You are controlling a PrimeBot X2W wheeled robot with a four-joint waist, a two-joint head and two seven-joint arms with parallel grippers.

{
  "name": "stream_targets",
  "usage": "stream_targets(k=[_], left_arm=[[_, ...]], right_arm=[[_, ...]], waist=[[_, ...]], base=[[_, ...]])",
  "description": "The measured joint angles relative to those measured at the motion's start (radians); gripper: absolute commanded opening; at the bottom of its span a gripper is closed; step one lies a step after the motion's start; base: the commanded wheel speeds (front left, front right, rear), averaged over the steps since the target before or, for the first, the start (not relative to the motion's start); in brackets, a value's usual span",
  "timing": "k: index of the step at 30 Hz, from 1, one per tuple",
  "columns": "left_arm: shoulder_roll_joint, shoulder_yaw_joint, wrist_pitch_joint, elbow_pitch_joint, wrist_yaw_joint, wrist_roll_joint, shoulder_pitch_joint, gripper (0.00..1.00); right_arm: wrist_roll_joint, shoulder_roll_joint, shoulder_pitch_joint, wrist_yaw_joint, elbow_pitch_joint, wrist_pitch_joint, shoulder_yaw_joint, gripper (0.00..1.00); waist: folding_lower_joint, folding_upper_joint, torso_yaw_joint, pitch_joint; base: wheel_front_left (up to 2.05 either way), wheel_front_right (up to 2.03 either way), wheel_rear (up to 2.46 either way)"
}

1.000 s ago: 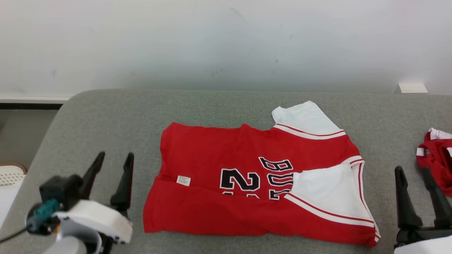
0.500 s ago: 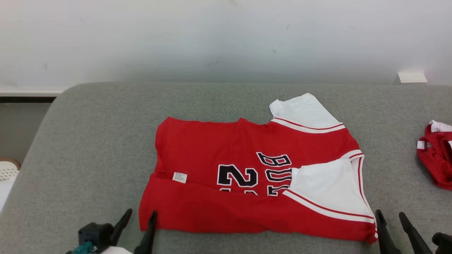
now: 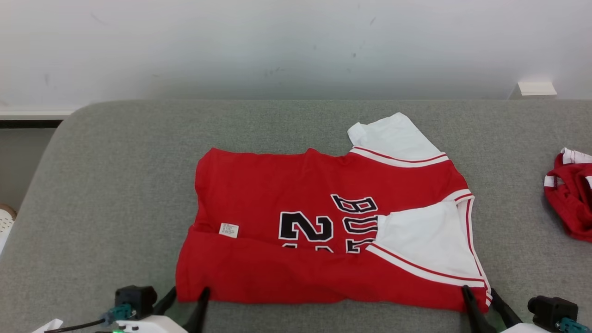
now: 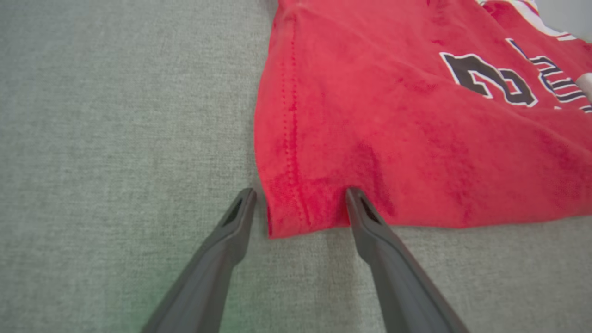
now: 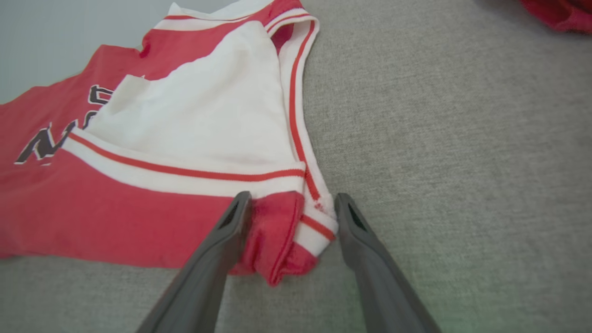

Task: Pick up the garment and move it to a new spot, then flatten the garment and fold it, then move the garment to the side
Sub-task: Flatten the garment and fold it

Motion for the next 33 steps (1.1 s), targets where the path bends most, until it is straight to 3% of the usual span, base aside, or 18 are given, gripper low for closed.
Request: stream_targets(k=[1, 2, 3, 4, 5, 13, 17, 25, 33], left_arm=[[-0.002, 0.002, 0.000, 0.006, -0.003, -0.003, -0.004, 1.00], [-0.005, 0.002, 0.000, 0.013, -0.006, -0.006, -0.007, 0.73], [-0.007, 0.002, -0.001, 0.019, -0.013, -0.007, -0.010, 0.37], [-0.009, 0.003, -0.006, 0.026, -0.018, -0.009, -0.012, 0.12], [-0.011, 0.006, -0.007, 0.030, -0.025, -0.013, -0.016, 0.00], [0.001, 0.004, -0.003, 0.007, -0.042, -0.015, -0.034, 0.00], [0.036, 0.014, 0.018, -0.080, -0.021, -0.018, -0.019, 0.00], [0.128, 0.018, 0.111, -0.270, 0.049, -0.045, 0.083, 0.00], [0.206, 0.021, 0.189, -0.428, 0.138, -0.079, 0.227, 0.00]], right_arm=[[0.005, -0.002, -0.005, 0.000, 0.005, 0.000, 0.007, 0.45], [0.009, -0.003, -0.009, 0.000, 0.010, 0.000, 0.014, 0.27], [0.014, -0.003, -0.014, 0.000, 0.013, -0.001, 0.020, 0.00], [0.016, -0.004, -0.018, 0.000, 0.015, -0.002, 0.027, 0.00], [0.019, -0.005, -0.021, 0.000, 0.017, -0.004, 0.032, 0.00], [0.071, -0.046, -0.032, 0.000, -0.053, 0.002, 0.049, 0.00], [0.103, -0.100, 0.005, 0.000, -0.179, 0.072, 0.017, 0.00], [0.137, -0.140, 0.157, 0.000, -0.380, 0.271, -0.058, 0.00], [0.130, -0.087, 0.341, 0.000, -0.527, 0.455, -0.167, 0.00]], waist=[[0.0000, 0.0000, 0.000, 0.000], [0.0000, 0.0000, 0.000, -0.001], [0.0000, 0.0000, 0.000, -0.002], [0.0000, 0.0000, 0.001, -0.003], [0.0000, 0.0000, 0.001, -0.004], [0.0000, 0.0000, 0.008, -0.010], [0.0000, 0.0000, 0.012, -0.016], [0.0000, 0.0000, 0.018, -0.027], [0.0000, 0.0000, 0.019, -0.029]], base=[[0.00, 0.00, 0.00], [0.00, 0.00, 0.00], [0.00, 0.00, 0.00], [0.00, 0.00, 0.00], [0.00, 0.00, 0.00], [0.00, 0.00, 0.00], [0.00, 0.00, 0.00], [0.00, 0.00, 0.00], [0.00, 0.00, 0.00]])
